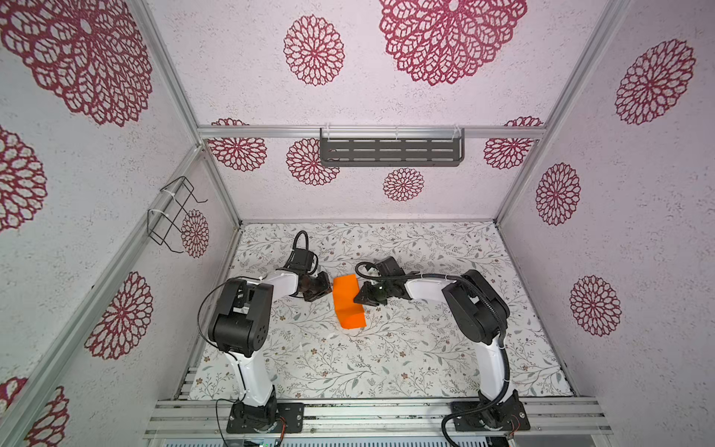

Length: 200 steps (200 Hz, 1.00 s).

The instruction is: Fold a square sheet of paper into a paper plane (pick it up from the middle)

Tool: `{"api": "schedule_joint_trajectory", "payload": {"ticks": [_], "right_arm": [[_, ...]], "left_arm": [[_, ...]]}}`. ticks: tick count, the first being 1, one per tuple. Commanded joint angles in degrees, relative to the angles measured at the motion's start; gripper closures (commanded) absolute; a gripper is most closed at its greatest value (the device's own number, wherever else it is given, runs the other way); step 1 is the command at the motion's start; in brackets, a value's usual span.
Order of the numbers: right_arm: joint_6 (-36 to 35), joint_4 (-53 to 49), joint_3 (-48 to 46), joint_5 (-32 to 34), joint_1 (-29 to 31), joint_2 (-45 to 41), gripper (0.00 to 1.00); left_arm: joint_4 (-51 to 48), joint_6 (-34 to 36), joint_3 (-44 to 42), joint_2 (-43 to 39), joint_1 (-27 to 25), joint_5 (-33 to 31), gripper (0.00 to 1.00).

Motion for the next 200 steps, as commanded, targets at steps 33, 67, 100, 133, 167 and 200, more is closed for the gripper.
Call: {"api": "schedule_joint_trajectory", "payload": {"ticks": [33,67,100,133,167,200], "right_arm": [[-1.70,-11.29,-3.30,10.06,0.34,4.63,0.81],[-1.66,-11.26,-3.32,10.09,0.34,4.63,0.81],[-1.77,-11.55,-3.30,10.17,0.34,4.63,0.81],[-1.80,-11.64,-3.54,10.56,0.34,4.38,0.81],[-1.79,-11.64,-4.04,10.88,0.34,4.11,0.81],[-1.79,-11.55,-4.40,11.00,0.34,3.75,0.81]], "left_arm": [[3.58,0.67,2.46,2.05,-0.38,4.56,0.97],[2.70,0.62,4.36,4.60,-0.34,3.59,0.97],[2.00,0.80,5.83,7.46,-0.25,1.95,0.96],[-0.40,1.58,6.40,8.47,0.00,-2.50,0.97],[-4.02,3.20,6.75,8.83,0.91,-6.78,0.97],[-6.50,3.87,7.27,5.78,2.55,-8.06,0.97]]}}
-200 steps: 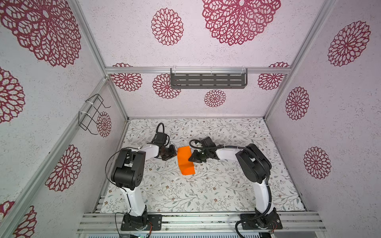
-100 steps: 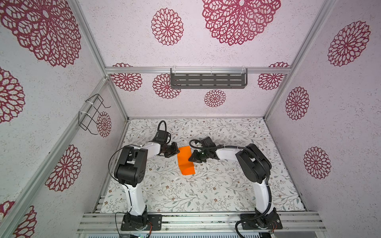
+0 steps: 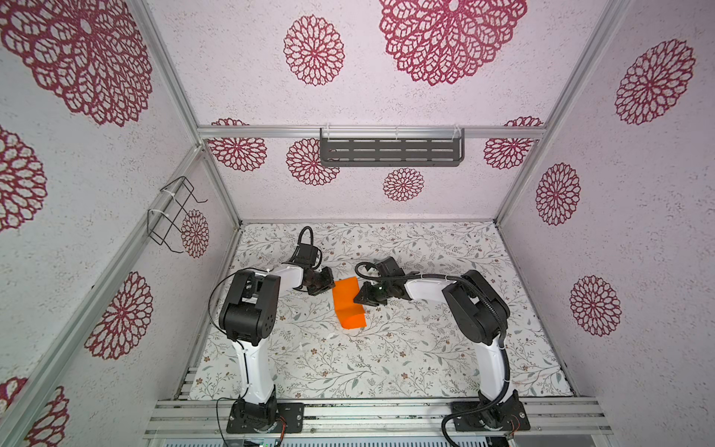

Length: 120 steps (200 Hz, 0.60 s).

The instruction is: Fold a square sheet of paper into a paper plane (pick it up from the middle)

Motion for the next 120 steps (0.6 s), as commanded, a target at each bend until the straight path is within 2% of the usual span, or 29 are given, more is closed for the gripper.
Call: {"api": "schedule_joint_trajectory", "payload": {"ticks": [1,30,63,93,120], "right_arm": [[-1.44,-11.66,-4.03,10.12,0.12,4.08,0.81],[-1.44,-11.56,-3.97,10.11,0.21,4.06,0.81],[-1.59,-11.83,-3.61,10.02,0.21,4.26,0.81],[-1.69,-11.83,-3.50,9.95,0.21,4.43,0.81],[-1.72,-11.92,-3.40,10.02,0.21,4.49,0.81]], "left_arm": [[-5.16,1.69,0.06,-2.44,2.03,-5.26,0.97],[-4.37,-1.24,-1.85,-9.67,1.54,-1.09,0.96],[-1.69,-6.93,-8.19,-15.92,-1.28,4.62,0.96],[-0.74,-11.58,-13.22,-17.38,-5.42,8.23,0.96],[-2.58,-11.72,-15.34,-16.73,-7.68,8.14,0.96]]}}
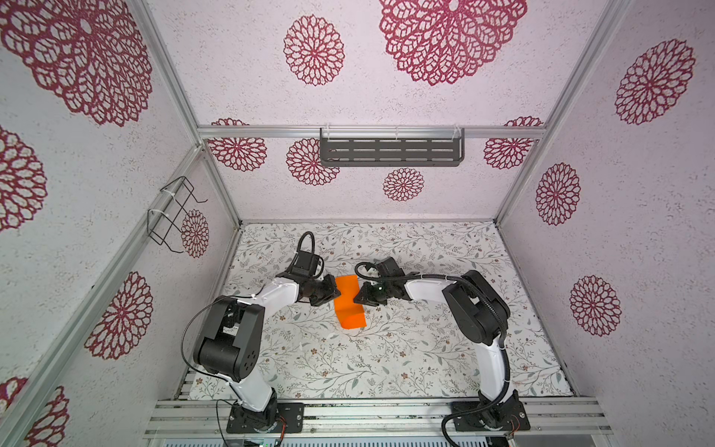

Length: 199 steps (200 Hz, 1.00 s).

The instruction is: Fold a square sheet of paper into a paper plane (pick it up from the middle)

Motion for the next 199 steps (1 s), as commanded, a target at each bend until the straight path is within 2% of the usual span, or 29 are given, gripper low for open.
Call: {"api": "schedule_joint_trajectory", "payload": {"ticks": [1,30,87,142,163,199], "right_arm": [[-1.62,-12.12,-3.29,9.65,0.10,4.62,0.81],[-1.65,-12.29,-3.11,9.89,0.19,4.62,0.81],[-1.59,-12.37,-3.21,10.12,0.19,4.80,0.81],[-1.31,-12.25,-3.49,10.88,0.19,4.47,0.81],[-1.39,-12.51,-3.45,10.99,0.19,4.34,0.81],[-1.56,-12.59,-3.54,11.05,0.19,4.10,0.81]], "left_arm": [[-1.03,-2.26,-1.62,0.72,-1.10,1.73,0.96],[-3.41,-1.21,-2.58,2.34,-1.43,1.14,0.96],[-7.73,1.15,-3.76,5.17,-1.58,-4.97,0.95],[-15.00,3.18,-5.35,1.75,-1.57,-9.85,0.92],[-15.63,3.41,-4.67,-1.39,-1.55,-7.67,0.91],[-8.95,-0.11,-3.90,-5.15,-2.35,-1.47,0.91]]}}
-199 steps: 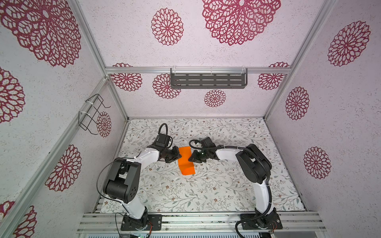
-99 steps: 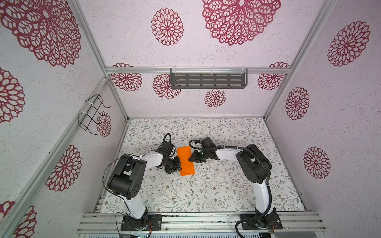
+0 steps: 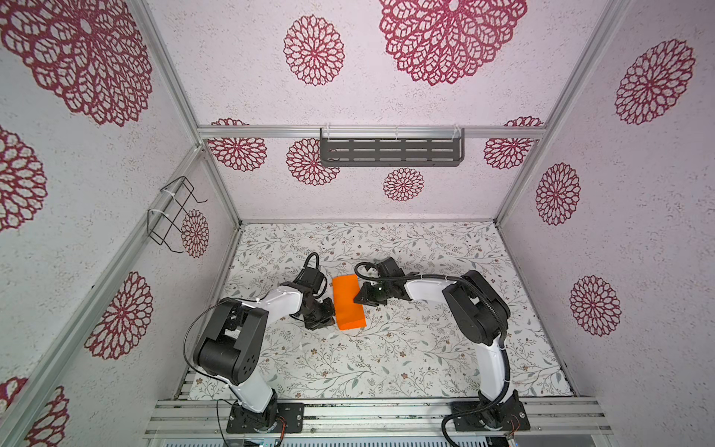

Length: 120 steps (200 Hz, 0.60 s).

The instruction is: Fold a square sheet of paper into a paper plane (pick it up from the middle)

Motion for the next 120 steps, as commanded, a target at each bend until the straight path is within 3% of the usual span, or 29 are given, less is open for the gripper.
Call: {"api": "schedule_joint_trajectory", "payload": {"ticks": [1,67,120], "right_arm": [[-1.19,-12.36,-3.59,10.48,0.06,4.15,0.81],[-0.94,-11.99,-3.63,10.22,0.22,4.45,0.81],[-0.71,-11.90,-3.87,10.22,0.23,4.45,0.81]], "left_arm": [[2.94,-1.91,0.32,-3.14,-0.62,2.93,0.91],[2.71,-2.04,1.98,2.67,-2.31,3.47,0.92],[-3.98,-1.12,2.01,5.14,-2.43,-0.66,0.95]]}}
